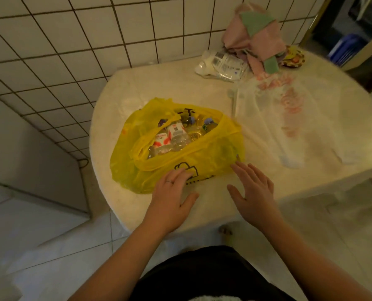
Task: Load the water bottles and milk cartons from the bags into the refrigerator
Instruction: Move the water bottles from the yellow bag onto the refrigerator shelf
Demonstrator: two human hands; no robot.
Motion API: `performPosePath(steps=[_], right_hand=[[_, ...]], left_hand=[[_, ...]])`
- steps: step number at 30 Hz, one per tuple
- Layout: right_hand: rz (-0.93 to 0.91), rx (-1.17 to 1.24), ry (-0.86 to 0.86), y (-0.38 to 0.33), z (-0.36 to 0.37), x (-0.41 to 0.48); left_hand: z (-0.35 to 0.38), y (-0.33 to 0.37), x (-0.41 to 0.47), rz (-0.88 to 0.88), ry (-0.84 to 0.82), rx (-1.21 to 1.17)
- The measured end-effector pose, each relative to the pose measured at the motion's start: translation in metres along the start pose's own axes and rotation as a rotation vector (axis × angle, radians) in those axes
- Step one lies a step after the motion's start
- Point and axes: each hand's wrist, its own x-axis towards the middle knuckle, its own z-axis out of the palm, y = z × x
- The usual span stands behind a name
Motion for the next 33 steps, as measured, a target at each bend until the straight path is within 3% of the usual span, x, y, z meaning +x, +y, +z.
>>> performPosePath(steps=[4, 19, 23, 29, 33], right_hand=[[-0.100, 0.015, -0.025, 0.019, -0.010, 0.054], [-0.680, -0.392, -0.591, 0.034, 0.003, 0.229], [-0.761, -0.284, -0.495, 0.048, 0.007, 0.231], [-0.865, -0.135, -0.254, 0.088, -0.001, 0.206], [-0.783, -0.155, -0.333, 0.110, 0.001, 0.183]], left_hand=[[0.011, 0.015, 0.028, -0.061, 0.088, 0.056], [0.050, 0.058, 0.109, -0.578, 0.163, 0.380], [0.047, 0.060, 0.115, -0.572, 0.130, 0.419], [0.057, 0.071, 0.095, -0.470, 0.060, 0.289], [0.076, 0.069, 0.078, -0.496, -0.015, 0.226]])
